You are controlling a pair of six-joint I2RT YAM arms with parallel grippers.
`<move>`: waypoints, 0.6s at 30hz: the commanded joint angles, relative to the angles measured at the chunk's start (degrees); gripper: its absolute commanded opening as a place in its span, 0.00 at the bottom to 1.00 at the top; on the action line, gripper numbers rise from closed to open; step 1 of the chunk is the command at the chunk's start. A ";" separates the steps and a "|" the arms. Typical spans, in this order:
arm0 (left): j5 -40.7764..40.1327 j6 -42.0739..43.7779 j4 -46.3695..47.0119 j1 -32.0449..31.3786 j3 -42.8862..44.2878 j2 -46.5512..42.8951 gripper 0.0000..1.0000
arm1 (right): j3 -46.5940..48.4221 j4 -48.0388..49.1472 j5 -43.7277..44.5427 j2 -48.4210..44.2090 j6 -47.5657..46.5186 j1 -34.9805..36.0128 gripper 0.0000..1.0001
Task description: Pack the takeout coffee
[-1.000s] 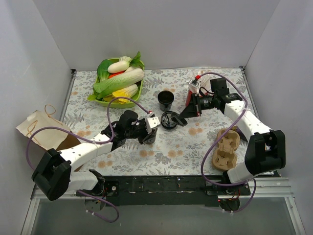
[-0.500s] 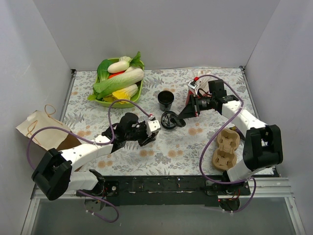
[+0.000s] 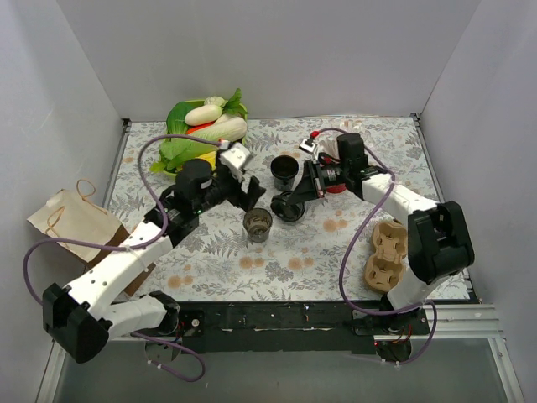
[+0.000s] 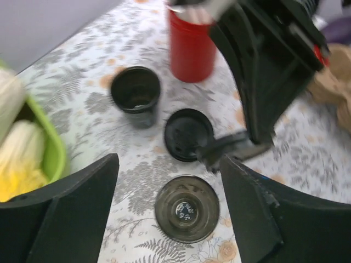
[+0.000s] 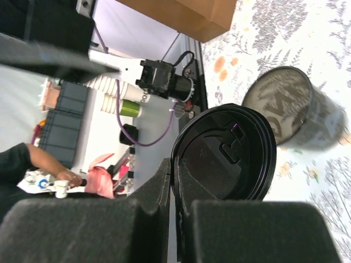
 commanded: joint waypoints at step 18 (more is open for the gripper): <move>12.59 -14.59 -14.08 13.10 -4.39 0.75 0.86 | 1.53 42.01 1.24 16.38 34.02 9.24 0.01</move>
